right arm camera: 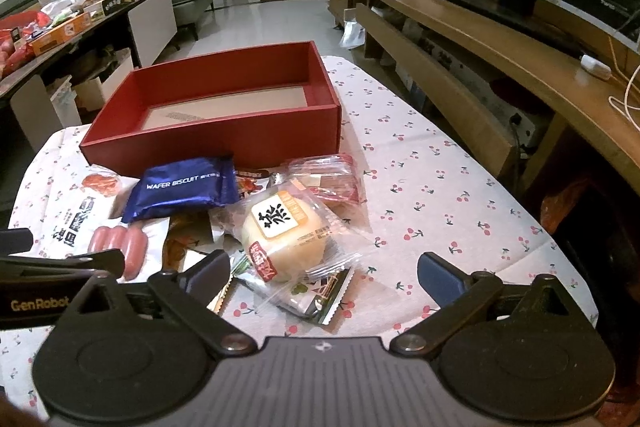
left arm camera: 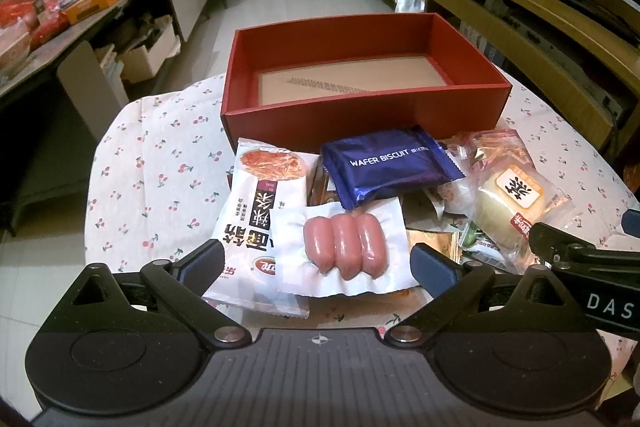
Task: Organize snacks
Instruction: 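Move the right gripper toward the clear bun bag while the left gripper approaches the pink sausage pack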
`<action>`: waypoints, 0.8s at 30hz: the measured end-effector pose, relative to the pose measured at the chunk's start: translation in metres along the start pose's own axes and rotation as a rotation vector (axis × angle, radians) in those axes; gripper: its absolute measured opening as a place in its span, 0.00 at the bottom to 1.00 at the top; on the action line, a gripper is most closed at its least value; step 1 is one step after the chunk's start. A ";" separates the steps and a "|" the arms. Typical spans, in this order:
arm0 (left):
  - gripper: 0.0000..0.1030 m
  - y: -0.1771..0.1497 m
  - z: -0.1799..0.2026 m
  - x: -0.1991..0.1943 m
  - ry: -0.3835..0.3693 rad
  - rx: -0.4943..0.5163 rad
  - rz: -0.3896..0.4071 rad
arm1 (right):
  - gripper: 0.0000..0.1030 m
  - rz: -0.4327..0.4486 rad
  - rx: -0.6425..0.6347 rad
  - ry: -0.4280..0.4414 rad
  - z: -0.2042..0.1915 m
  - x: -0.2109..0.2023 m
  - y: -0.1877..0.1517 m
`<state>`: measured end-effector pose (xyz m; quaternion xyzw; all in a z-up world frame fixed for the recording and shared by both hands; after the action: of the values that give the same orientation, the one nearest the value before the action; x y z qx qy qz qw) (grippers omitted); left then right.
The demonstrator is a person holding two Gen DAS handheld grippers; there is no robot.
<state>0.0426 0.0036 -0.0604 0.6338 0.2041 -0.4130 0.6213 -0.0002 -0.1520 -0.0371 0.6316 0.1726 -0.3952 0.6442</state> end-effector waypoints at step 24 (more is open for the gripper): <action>0.90 0.006 -0.014 0.009 -0.006 -0.062 -0.030 | 0.98 -0.023 -0.025 0.039 -0.019 0.008 0.010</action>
<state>0.0563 0.0140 -0.0658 0.6099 0.2246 -0.4174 0.6351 0.0176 -0.1378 -0.0389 0.6290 0.1974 -0.3882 0.6440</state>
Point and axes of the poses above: each gripper's, at about its wrist camera, not at the fingertips, and x roughly the way its jaws point, z to its right, y to its top, the point moved 7 cm from there along x, roughly the way its jaws point, and after that the axes turned 15 degrees about -y, right-handed, at the moved point
